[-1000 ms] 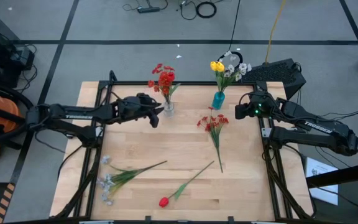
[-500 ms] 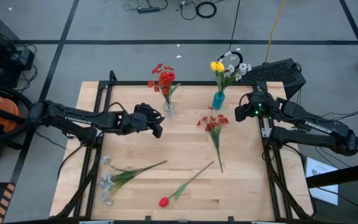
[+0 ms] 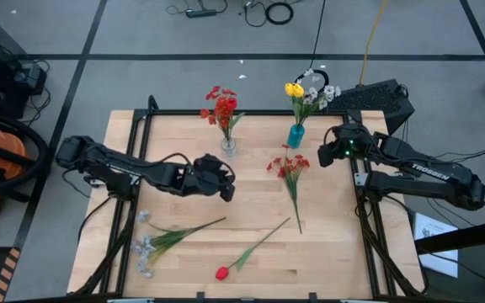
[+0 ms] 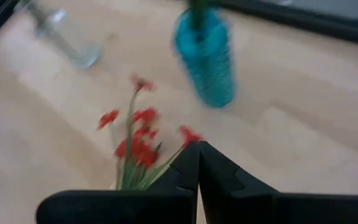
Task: Sort flowers into vase by color
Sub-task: Put the red flower into the transparent vase
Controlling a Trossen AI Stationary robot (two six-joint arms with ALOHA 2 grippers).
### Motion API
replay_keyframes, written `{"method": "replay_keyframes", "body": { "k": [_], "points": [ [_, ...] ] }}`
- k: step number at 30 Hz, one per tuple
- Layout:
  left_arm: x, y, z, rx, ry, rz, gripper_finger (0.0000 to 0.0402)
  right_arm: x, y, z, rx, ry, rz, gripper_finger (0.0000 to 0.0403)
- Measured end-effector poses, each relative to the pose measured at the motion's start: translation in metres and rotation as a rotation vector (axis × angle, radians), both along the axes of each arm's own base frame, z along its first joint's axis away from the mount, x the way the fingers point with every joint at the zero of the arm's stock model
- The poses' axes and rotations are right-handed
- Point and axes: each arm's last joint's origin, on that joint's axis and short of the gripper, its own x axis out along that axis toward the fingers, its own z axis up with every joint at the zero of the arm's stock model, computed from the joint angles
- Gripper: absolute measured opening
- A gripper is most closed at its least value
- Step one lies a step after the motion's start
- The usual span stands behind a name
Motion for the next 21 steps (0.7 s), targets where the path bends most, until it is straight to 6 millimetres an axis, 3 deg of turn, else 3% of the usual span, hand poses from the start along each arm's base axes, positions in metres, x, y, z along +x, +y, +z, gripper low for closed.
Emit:
{"method": "replay_keyframes", "body": {
  "k": [6, 11, 21],
  "points": [
    [-0.013, -0.002, -0.013, -0.186, 0.162, 0.014, 0.0134, 0.003, 0.009, -0.004, 0.089, 0.019, 0.112, 0.0000],
    [-0.020, 0.002, -0.021, -0.210, 0.308, -0.123, 0.0134, 0.009, 0.022, -0.012, 0.181, 0.078, 0.124, 0.0000],
    [-0.044, 0.020, -0.045, -0.192, 0.368, -0.287, 0.0134, 0.048, 0.053, -0.017, 0.249, 0.163, 0.065, 0.0000]
  ]
}}
